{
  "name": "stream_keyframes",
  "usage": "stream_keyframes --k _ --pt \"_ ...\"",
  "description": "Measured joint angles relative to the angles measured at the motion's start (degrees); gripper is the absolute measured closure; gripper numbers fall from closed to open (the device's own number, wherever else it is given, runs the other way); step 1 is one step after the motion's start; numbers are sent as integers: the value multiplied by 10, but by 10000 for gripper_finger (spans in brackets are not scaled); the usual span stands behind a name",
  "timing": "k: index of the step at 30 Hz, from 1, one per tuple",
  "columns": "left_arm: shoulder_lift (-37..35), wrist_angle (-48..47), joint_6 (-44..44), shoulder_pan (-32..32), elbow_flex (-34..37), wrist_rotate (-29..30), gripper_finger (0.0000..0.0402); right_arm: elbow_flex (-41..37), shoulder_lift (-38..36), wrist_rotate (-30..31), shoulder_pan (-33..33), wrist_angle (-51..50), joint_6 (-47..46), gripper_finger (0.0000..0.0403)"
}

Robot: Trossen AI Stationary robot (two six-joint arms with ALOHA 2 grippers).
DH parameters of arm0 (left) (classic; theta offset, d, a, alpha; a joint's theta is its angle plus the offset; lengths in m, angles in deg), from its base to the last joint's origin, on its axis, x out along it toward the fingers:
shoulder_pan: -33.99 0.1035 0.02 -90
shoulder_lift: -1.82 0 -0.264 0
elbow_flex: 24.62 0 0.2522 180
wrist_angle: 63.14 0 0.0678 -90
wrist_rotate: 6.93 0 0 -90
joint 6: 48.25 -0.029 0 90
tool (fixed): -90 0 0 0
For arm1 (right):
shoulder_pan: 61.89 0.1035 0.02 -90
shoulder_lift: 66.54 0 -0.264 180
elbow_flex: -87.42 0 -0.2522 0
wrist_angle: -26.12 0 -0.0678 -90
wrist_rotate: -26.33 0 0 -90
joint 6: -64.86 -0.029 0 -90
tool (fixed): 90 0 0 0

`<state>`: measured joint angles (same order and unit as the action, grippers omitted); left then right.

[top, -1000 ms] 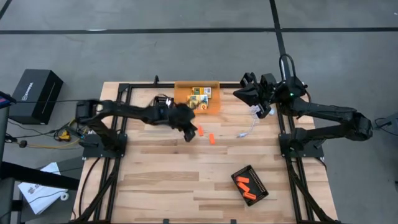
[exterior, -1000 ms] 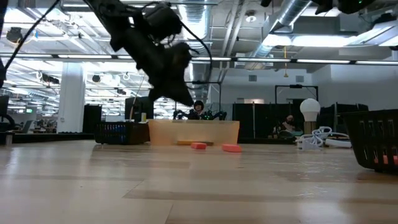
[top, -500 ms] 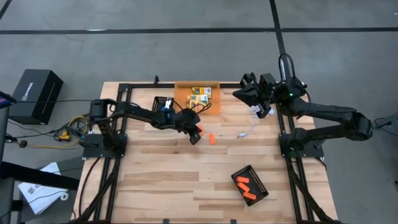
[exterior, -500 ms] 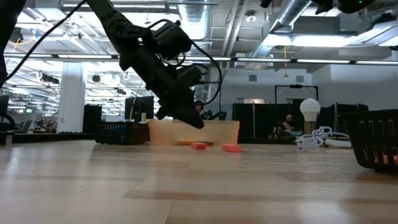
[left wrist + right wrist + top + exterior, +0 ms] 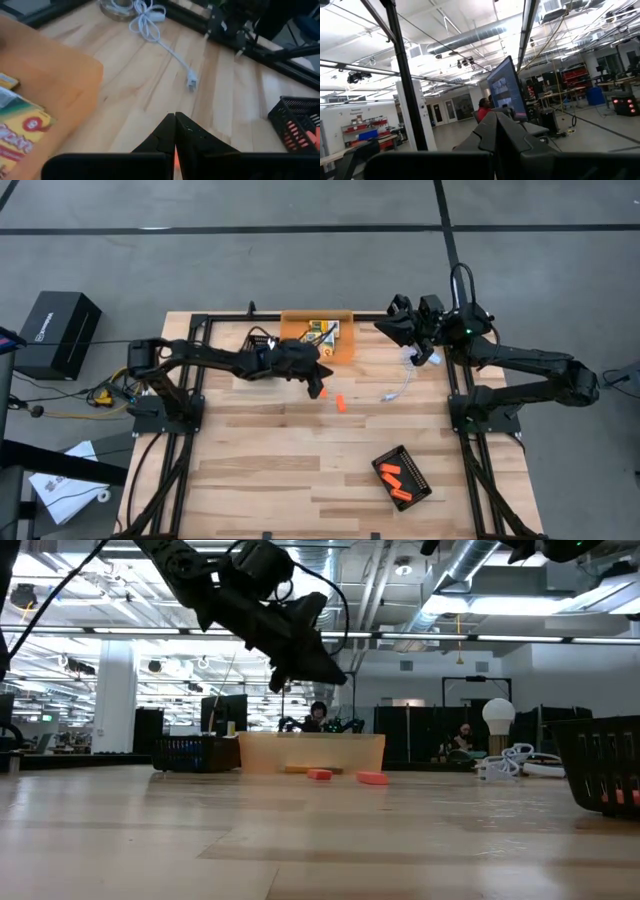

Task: Pick & Place School Supplies
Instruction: Put the orange eraser into the bottom black bin

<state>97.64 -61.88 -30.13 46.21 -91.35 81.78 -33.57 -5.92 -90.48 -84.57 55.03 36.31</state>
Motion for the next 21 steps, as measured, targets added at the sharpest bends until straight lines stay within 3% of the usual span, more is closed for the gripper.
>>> stream_keyframes --k 12,21 --pt "-67 6 0 6 0 -8 401 0 0 14 0 0 3 403" --pt "-64 3 1 6 0 -9 401 0 6 12 5 -3 6 403"
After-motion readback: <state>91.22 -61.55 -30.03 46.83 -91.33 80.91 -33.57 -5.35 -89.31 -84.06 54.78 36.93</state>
